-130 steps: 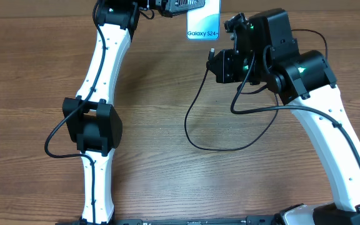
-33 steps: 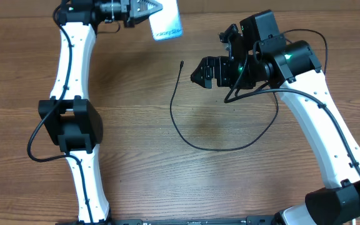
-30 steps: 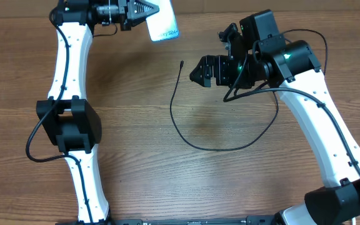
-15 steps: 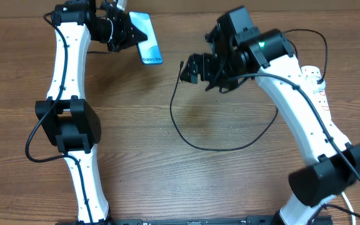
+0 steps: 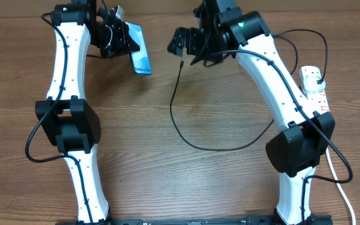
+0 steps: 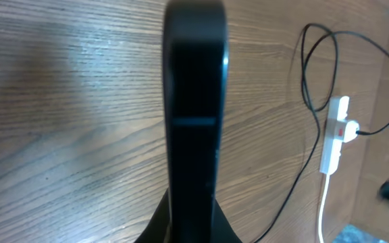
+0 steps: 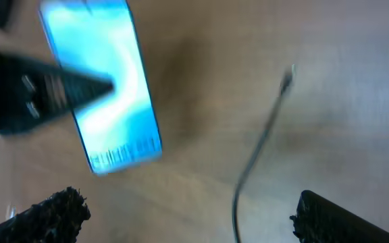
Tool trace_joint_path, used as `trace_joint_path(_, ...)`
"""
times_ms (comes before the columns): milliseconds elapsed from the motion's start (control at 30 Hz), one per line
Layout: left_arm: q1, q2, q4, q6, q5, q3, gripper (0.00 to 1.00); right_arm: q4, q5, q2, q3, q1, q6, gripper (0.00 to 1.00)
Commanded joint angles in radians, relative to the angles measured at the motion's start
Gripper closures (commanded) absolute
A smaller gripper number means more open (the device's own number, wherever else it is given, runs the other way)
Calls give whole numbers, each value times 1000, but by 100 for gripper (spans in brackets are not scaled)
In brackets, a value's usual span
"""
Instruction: Plug charger to phone and switch on socket
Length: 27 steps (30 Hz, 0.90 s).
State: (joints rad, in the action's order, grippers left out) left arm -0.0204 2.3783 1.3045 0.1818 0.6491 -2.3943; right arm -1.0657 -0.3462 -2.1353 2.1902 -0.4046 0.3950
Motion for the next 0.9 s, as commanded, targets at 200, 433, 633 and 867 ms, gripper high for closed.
trace_joint_path(200, -5, -43, 6, -48, 2, -12, 96, 138, 121, -69, -26, -3, 197, 0)
trace_joint_path(433, -5, -43, 8, -56, 1, -12, 96, 130, 150, -180, -26, -35, 205, 2)
trace_joint_path(633, -6, -43, 10, -56, -3, -12, 96, 144, 258, -232, -26, -63, 265, 18)
trace_joint_path(867, -5, -43, 13, -56, -3, -12, 96, 145, 374, -281, -26, -101, 271, 34)
